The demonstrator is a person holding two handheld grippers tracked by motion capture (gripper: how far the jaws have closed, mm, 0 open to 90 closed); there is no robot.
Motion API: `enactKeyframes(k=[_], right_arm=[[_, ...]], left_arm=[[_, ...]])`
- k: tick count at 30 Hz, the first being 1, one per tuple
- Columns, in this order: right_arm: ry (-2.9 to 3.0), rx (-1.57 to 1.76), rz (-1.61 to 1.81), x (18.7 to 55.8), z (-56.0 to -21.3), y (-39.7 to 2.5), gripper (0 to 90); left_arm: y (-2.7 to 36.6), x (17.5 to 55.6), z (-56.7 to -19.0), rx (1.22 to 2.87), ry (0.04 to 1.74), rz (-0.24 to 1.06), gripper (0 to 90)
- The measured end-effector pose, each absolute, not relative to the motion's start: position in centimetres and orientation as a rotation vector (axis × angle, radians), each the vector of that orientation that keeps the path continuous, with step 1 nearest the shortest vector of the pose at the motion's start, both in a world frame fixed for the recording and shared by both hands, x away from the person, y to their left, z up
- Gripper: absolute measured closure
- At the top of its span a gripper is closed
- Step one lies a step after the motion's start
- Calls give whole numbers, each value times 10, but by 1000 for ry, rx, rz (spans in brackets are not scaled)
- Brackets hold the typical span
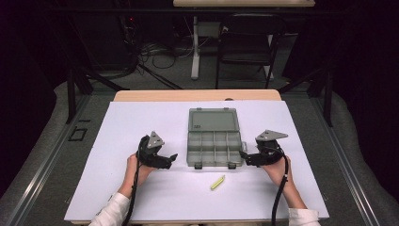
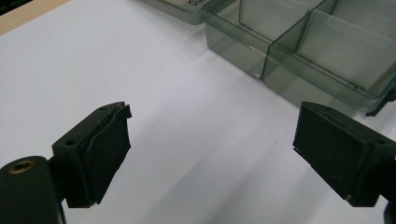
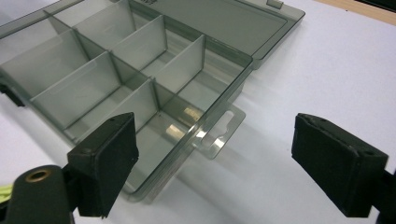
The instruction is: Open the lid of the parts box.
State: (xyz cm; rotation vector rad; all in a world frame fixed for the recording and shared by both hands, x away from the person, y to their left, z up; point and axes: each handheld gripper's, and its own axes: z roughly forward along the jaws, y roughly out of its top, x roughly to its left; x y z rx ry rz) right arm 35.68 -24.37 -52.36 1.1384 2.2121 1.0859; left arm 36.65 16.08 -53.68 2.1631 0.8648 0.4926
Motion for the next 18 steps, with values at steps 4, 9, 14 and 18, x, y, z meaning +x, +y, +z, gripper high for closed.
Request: enactKeyframes(k=[4,9,14,18], right_arm=[[2190,1124,1099,346,-526,-245,117],[2191,1114,1098,337,-531,-246,82],[2188,1099,1101,329,-532,-247,47],[2193,1087,1105,323,-533,-246,5]], left_arm=[[164,358,-539,2169,868,500,92],[166,351,-544,2187,892,498,77],[163,346,-543,2190,892,492,50],[158,341,-541,2203,870,495,26]])
